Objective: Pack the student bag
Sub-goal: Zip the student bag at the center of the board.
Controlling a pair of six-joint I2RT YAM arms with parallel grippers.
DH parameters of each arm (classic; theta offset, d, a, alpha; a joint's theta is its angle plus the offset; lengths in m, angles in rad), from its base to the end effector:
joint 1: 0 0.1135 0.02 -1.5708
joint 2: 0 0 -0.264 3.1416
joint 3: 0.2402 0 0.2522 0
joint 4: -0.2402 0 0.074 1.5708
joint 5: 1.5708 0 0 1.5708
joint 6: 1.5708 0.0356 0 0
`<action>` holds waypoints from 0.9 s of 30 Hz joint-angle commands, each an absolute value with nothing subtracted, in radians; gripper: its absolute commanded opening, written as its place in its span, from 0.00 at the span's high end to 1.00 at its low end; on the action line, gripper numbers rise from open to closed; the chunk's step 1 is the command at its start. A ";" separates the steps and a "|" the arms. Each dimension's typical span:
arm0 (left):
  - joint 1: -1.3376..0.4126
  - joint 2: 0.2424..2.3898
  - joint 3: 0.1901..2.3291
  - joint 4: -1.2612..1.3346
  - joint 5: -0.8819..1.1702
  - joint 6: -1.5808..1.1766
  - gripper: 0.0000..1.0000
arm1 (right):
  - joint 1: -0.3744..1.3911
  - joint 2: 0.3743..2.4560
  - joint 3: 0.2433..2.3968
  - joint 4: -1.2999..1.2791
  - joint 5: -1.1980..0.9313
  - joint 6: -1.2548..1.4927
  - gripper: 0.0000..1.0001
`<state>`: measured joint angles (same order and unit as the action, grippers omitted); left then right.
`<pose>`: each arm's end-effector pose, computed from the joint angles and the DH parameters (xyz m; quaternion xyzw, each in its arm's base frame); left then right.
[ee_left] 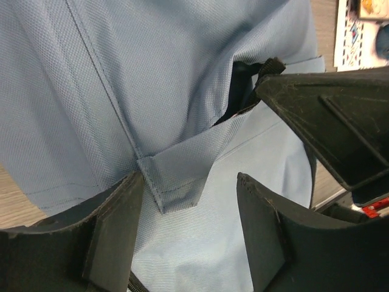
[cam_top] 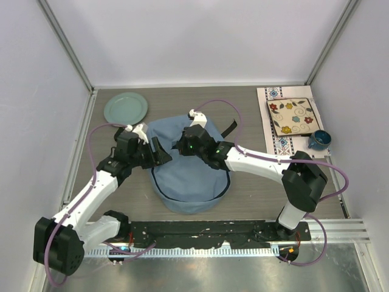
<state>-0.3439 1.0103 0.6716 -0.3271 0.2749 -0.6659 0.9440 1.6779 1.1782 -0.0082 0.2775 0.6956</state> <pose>0.1999 -0.0818 0.2454 -0.0837 0.8890 -0.3173 0.3194 0.2346 0.3074 0.2586 -0.0362 0.8559 0.2855 0.4296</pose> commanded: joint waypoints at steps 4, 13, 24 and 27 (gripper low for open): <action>-0.393 1.060 0.707 -0.351 0.216 -0.572 0.42 | 0.931 1.644 1.195 0.025 0.324 0.699 0.99; -0.416 1.094 0.707 -0.325 0.155 -0.584 0.83 | 0.931 1.634 1.186 0.029 0.307 0.699 0.99; -0.414 1.089 0.696 -0.324 0.098 -0.588 1.00 | 0.919 1.575 1.140 -0.066 0.432 0.693 0.99; -0.416 1.069 0.693 -0.331 0.075 -0.581 1.00 | 0.899 1.549 1.117 -0.083 0.462 0.695 0.99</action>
<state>-0.4168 1.1019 0.6827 -0.3336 0.1421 -0.5949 0.9337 1.6306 1.1339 -0.0525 0.3370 0.7025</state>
